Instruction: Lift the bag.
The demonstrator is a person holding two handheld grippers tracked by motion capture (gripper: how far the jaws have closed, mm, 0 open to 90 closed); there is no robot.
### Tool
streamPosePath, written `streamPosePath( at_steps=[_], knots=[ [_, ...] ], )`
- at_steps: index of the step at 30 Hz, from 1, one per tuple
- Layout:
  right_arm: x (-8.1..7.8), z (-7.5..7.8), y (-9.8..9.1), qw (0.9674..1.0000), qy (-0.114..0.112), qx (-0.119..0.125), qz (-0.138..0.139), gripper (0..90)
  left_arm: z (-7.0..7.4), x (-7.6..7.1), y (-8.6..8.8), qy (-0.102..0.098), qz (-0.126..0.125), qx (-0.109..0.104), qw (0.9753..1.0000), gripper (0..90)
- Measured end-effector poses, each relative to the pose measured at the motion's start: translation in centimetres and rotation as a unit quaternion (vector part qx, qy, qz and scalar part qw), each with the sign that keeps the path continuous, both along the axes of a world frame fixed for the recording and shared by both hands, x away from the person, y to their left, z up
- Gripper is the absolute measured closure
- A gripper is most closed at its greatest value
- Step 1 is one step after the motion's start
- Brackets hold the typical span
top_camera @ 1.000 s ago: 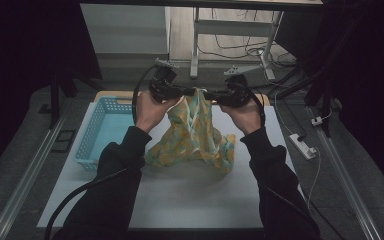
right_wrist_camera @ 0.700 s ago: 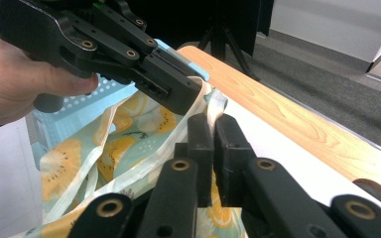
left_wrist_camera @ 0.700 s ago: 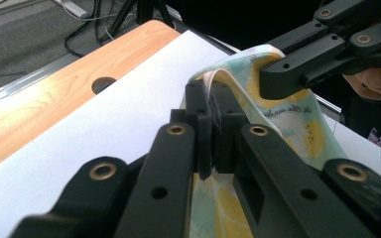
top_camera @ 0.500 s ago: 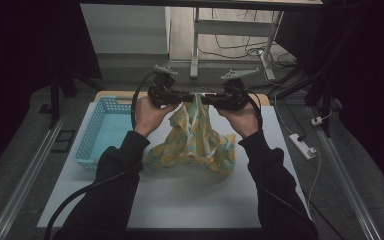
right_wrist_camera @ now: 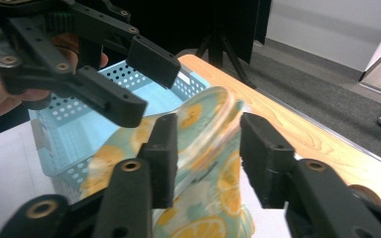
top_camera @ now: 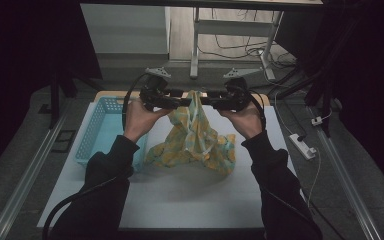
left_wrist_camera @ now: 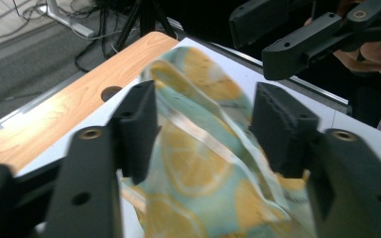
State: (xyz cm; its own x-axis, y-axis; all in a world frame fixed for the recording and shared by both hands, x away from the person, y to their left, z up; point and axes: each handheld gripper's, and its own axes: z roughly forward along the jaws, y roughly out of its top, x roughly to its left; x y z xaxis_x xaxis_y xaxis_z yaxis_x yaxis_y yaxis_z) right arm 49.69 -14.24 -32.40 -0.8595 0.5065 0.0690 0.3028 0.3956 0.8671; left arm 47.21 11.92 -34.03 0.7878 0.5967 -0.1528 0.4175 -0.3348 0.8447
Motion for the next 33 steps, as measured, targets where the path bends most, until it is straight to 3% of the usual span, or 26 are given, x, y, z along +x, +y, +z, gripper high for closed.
streamPosePath(
  at_steps=[6,19,33],
  knots=[
    [-0.6,-0.1,-0.2,1.0,-0.003,0.001,-0.001,46.0,-0.4,-1.1,0.5,-0.017,-0.005,0.006,0.9998,27.2],
    [-2.3,-0.6,-1.3,0.9998,-0.007,0.019,0.002,30.1,-1.9,-3.7,3.0,0.005,-0.004,-0.006,1.0,12.3],
    [-3.7,-2.6,-2.0,0.9998,0.014,0.014,-0.004,18.9,-5.4,-5.9,4.1,0.019,-0.005,-0.009,0.9998,1.3]
  ],
)
